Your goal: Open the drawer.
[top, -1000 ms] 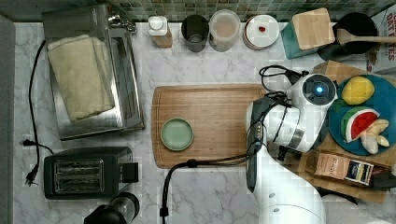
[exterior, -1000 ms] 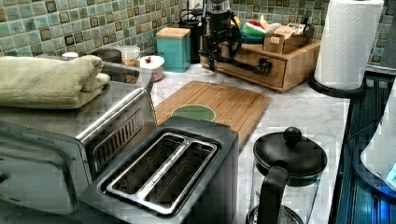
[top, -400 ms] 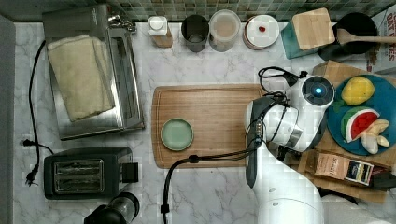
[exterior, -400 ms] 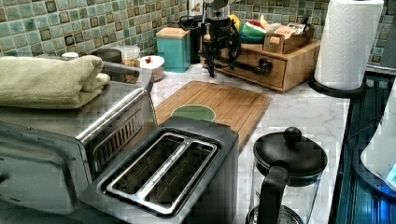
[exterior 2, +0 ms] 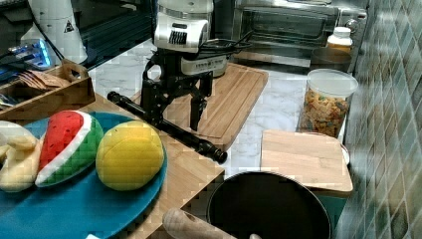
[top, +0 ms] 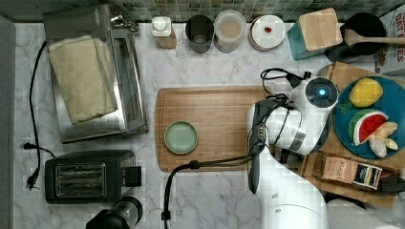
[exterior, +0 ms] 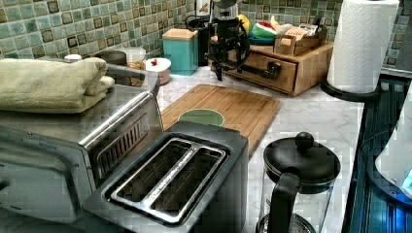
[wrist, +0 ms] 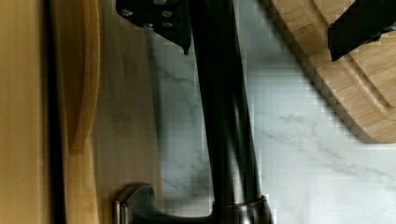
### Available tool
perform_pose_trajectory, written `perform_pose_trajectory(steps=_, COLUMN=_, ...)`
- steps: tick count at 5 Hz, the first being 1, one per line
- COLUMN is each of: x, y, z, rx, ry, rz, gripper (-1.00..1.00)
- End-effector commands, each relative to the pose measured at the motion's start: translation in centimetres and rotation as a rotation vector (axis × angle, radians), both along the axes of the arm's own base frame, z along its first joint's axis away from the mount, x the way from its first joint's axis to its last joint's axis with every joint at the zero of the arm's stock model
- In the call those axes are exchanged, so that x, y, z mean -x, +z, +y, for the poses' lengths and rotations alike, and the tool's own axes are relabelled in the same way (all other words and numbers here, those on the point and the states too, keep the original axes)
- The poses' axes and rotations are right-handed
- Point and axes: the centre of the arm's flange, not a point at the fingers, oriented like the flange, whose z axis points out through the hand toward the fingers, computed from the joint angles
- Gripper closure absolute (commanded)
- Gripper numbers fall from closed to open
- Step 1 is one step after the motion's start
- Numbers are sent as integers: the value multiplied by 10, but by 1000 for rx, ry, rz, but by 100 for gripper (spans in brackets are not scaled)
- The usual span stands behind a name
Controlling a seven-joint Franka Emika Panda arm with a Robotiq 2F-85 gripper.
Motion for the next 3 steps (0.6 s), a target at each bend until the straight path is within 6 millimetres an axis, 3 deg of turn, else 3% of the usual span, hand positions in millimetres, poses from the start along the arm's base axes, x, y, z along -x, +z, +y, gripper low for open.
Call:
perform_pose_trajectory(steps=1, x=-61, y=6, z=189, rx=-107, ry=204, rz=13, gripper=-100)
perform_pose_trajectory(steps=3, x=-98, y=14, z=264, rx=-152, ry=72, rz=-13, gripper=-100)
